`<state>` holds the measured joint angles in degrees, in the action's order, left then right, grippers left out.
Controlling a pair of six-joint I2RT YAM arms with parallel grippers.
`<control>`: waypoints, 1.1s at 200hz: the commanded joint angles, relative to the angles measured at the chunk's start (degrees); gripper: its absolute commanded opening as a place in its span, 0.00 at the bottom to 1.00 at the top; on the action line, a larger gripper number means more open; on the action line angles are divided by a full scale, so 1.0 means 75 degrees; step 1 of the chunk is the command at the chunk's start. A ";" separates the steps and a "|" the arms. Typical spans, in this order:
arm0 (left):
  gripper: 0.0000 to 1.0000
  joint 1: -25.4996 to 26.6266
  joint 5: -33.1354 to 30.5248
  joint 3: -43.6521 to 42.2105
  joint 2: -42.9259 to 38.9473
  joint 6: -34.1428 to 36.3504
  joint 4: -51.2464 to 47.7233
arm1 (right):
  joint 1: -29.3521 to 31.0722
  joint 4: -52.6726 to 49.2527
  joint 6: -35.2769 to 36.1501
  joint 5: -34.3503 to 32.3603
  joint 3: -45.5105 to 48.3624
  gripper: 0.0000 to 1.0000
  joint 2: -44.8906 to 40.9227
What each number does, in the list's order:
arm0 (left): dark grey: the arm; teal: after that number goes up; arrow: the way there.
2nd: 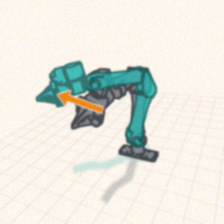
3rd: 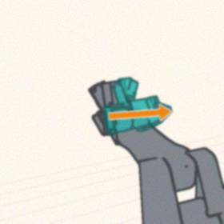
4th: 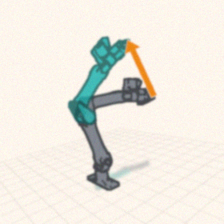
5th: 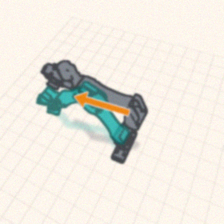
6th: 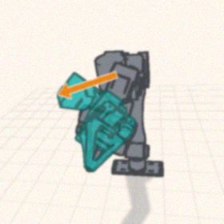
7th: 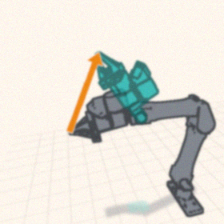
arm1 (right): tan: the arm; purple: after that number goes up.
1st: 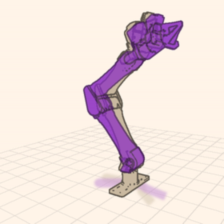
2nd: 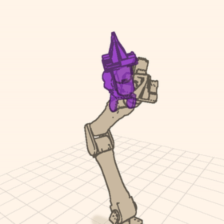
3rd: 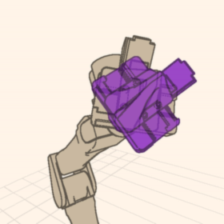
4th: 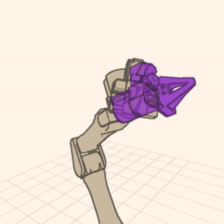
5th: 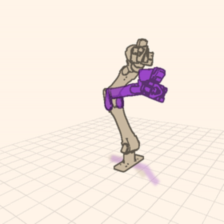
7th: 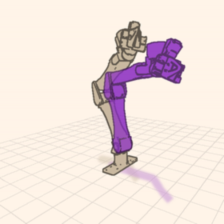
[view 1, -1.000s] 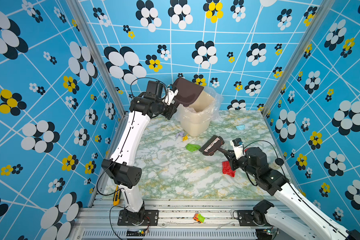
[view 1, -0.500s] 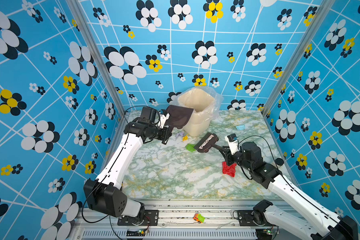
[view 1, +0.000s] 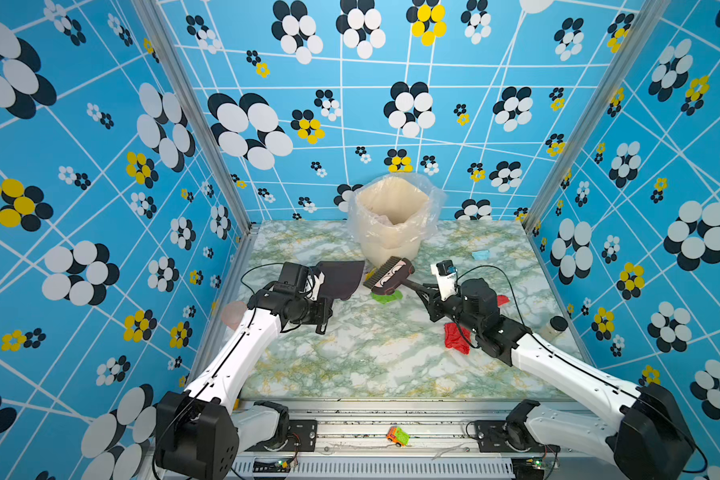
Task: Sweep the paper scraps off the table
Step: 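Lower the empty dustpan to the table beside the scraps with the left gripper, then sweep the brush with the right gripper pushing purple and yellow scraps toward the dustpan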
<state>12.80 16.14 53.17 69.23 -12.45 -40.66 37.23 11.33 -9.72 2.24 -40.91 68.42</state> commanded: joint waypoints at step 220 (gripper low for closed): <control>0.00 0.0925 -0.2545 -0.0641 0.0758 -0.1558 -0.1251 | 0.0538 0.0972 -0.0628 -0.0715 -0.1482 0.00 0.2553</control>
<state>17.45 0.99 47.75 73.80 -21.43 -47.59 41.12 16.08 -12.97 -1.43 -49.87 87.31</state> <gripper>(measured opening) 0.302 0.009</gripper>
